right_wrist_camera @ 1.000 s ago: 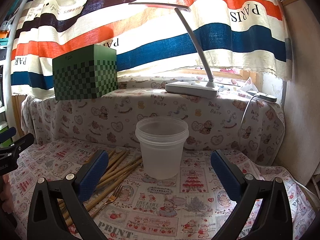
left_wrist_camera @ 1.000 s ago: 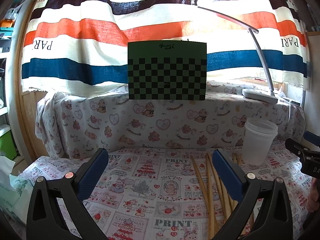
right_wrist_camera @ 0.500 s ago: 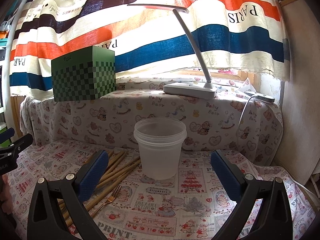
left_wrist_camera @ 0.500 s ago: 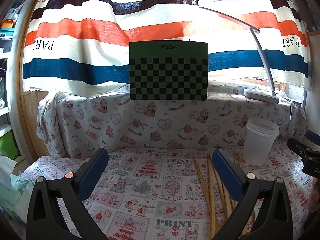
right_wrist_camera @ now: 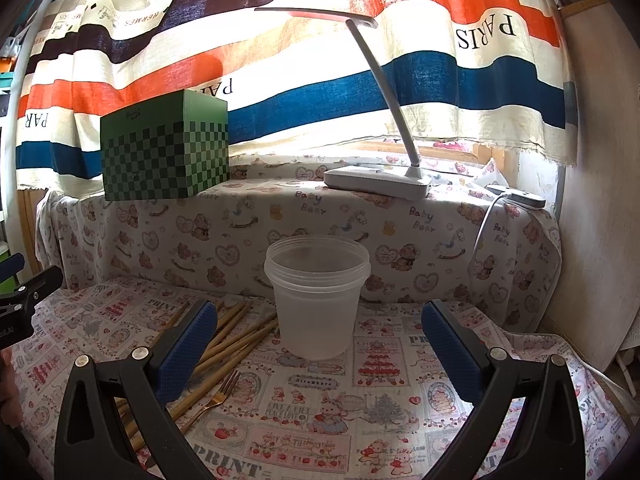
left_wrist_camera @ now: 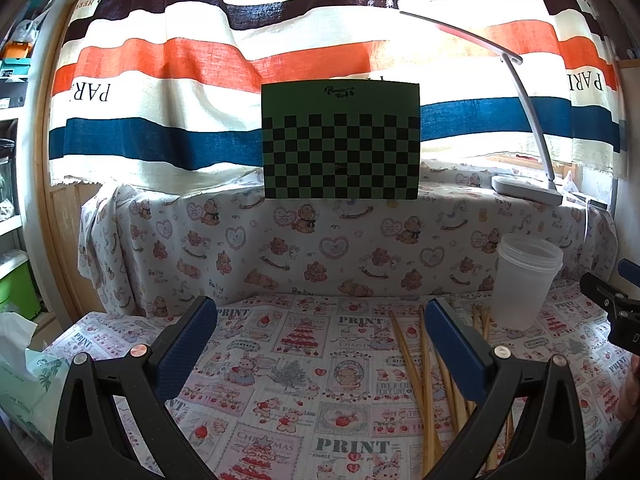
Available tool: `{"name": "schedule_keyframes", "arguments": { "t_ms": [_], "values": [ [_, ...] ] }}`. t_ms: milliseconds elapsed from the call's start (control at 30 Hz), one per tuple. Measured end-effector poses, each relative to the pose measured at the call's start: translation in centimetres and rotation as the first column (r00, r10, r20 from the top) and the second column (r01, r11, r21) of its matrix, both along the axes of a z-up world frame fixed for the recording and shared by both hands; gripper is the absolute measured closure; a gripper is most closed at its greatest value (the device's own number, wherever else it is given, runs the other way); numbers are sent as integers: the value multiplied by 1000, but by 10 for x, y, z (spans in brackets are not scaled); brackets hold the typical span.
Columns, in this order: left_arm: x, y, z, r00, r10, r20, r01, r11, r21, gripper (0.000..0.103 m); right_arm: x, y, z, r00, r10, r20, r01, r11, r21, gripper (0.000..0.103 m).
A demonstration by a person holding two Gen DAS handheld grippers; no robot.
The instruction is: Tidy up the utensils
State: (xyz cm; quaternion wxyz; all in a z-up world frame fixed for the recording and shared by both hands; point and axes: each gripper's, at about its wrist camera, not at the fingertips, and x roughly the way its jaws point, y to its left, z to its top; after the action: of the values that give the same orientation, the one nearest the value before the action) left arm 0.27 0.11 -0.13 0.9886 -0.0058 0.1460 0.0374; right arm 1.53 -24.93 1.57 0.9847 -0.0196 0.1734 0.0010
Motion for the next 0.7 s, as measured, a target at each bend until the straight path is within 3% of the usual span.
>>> {"name": "schedule_keyframes", "arguments": {
  "t_ms": [233, 700],
  "values": [
    [0, 4, 0, 1000, -23, -2, 23, 999, -27, 0, -3, -5, 1, 999, -30, 15, 30, 999, 16, 0],
    [1, 2, 1, 1000, -3, -13, 3, 1000, -8, 0, -1, -11, 0, 999, -32, -13, 33, 999, 43, 0]
  ]
}}
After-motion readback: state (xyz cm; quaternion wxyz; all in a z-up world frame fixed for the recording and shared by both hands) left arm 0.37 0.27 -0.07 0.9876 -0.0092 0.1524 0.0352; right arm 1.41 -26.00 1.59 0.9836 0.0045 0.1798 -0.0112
